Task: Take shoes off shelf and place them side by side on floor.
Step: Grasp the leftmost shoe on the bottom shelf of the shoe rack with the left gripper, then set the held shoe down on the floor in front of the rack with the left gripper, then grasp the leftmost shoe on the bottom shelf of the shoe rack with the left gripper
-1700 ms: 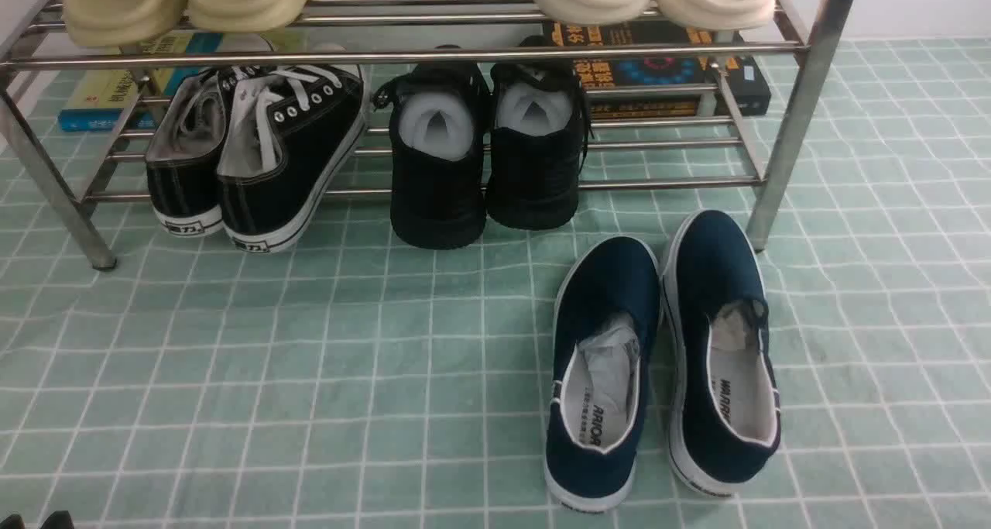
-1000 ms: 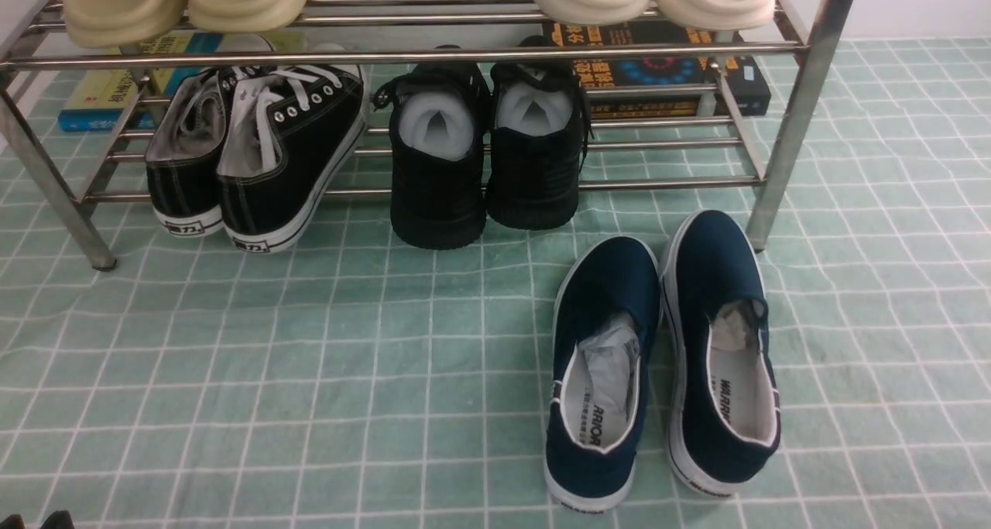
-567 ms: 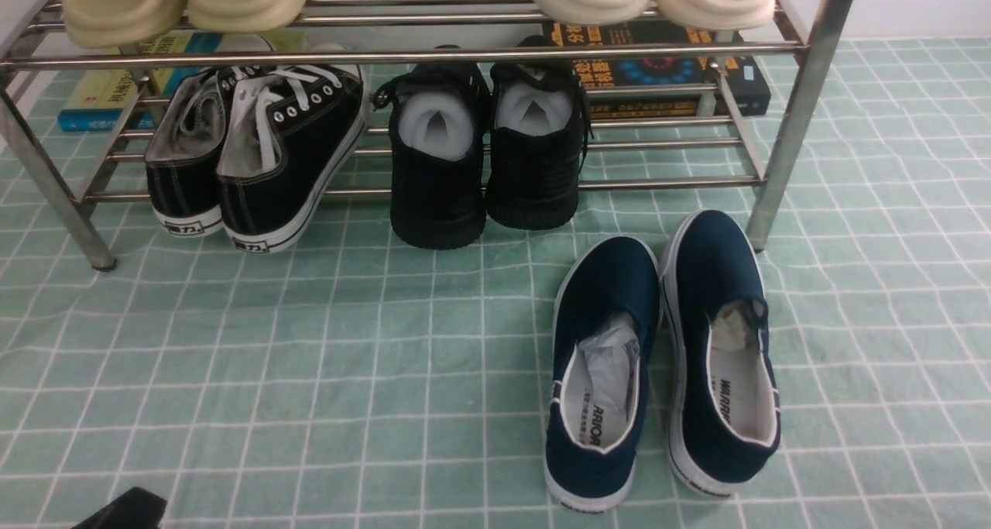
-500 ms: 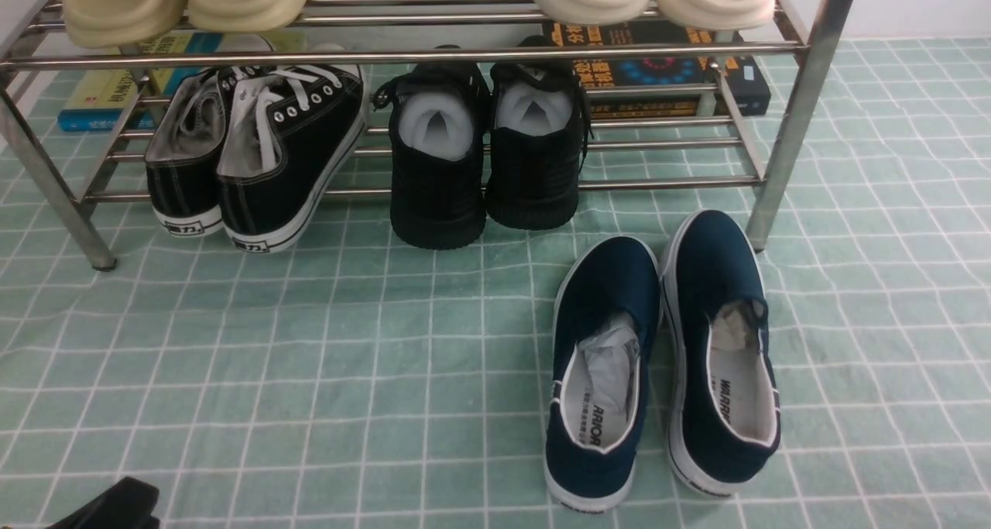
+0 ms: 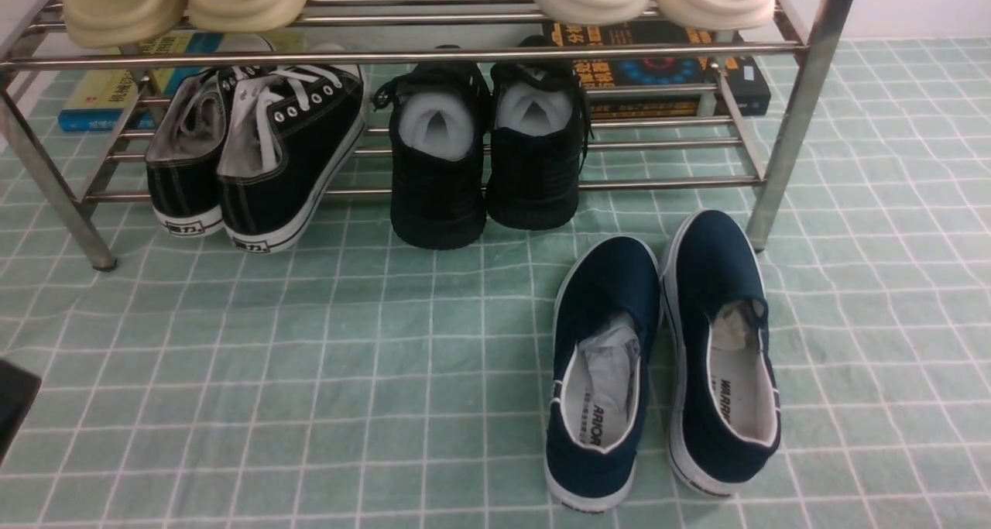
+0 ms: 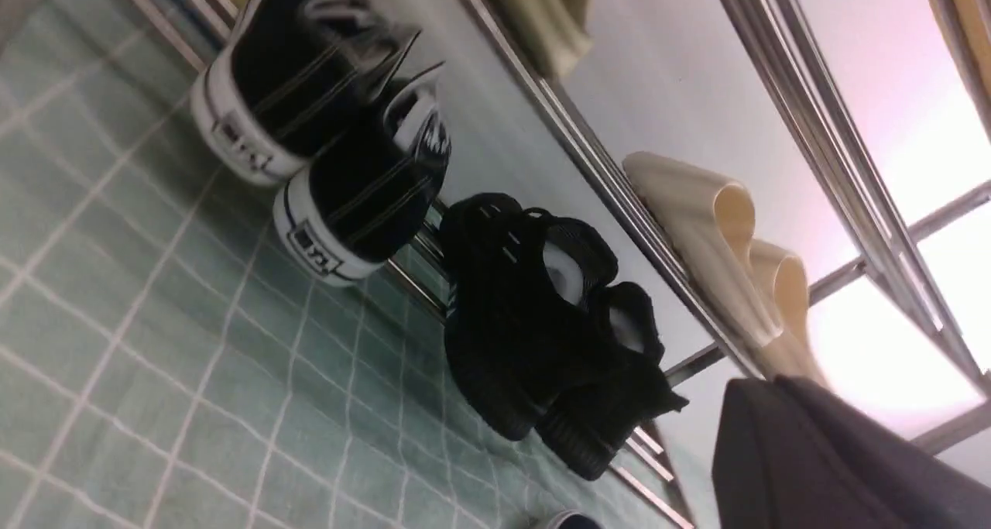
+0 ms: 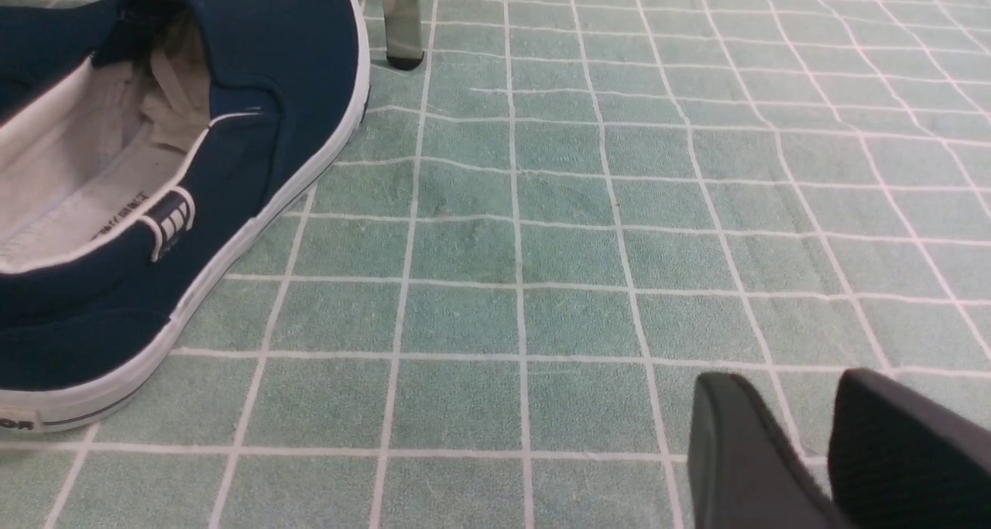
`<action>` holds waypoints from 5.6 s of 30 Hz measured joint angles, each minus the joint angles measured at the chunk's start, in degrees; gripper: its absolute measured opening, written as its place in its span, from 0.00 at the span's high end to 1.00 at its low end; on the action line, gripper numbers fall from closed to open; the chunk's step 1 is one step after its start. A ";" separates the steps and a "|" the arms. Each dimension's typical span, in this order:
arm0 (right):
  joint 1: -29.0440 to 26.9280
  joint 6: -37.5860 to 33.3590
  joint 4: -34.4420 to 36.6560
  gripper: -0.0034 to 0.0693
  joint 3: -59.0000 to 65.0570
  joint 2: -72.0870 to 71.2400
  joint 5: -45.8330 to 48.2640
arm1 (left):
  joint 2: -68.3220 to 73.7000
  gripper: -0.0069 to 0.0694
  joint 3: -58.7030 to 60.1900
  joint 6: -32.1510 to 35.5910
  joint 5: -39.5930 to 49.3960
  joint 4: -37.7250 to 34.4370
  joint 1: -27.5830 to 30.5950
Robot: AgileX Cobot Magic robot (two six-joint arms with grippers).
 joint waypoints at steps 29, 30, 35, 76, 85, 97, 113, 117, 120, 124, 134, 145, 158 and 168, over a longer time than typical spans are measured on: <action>0.00 0.00 0.00 0.63 0.00 0.00 0.00 | 94.20 0.89 -80.65 12.36 52.42 22.85 10.66; 0.00 0.00 0.00 0.63 0.00 0.00 0.00 | 94.42 0.89 -80.71 12.36 51.32 22.64 10.66; 0.00 0.00 0.00 0.63 0.00 0.00 0.00 | 95.31 0.85 -80.77 12.36 43.98 22.58 8.50; 0.00 0.00 0.00 0.63 0.00 0.00 0.00 | 95.51 0.89 -80.77 2.87 47.42 32.77 5.73; 0.00 0.00 0.00 0.63 0.00 0.00 0.00 | 85.96 0.89 -79.87 3.78 56.15 37.33 5.73; 0.00 0.00 0.00 0.63 0.00 0.00 0.00 | 68.21 0.89 -56.80 0.00 56.10 42.86 5.73; 0.00 0.00 0.00 0.63 0.00 0.00 0.00 | 66.29 0.89 -30.39 -20.89 33.28 52.07 5.73; 0.00 0.00 0.00 0.63 0.00 0.00 0.00 | 66.34 0.89 -30.34 -26.53 29.99 57.49 5.73; 0.00 0.00 0.00 0.63 0.00 0.00 0.00 | 68.11 0.88 -30.34 -27.57 28.50 59.18 5.79; 0.00 0.00 0.00 0.63 0.00 0.00 0.00 | 72.52 0.87 -30.28 -27.74 28.26 59.84 5.79; 0.00 0.00 0.00 0.63 0.00 0.00 0.00 | 74.43 0.55 -32.77 -27.48 25.71 60.63 5.79; 0.00 0.00 0.00 0.63 0.00 0.00 0.00 | 70.94 0.72 -51.43 -5.94 37.22 39.78 5.79; 0.00 0.00 -0.01 0.63 0.00 0.00 0.00 | 84.96 0.68 -62.75 7.55 25.74 22.21 -2.28; 0.00 0.00 -0.01 0.63 0.00 0.00 0.00 | 92.40 0.36 -64.80 5.75 15.59 29.45 -3.44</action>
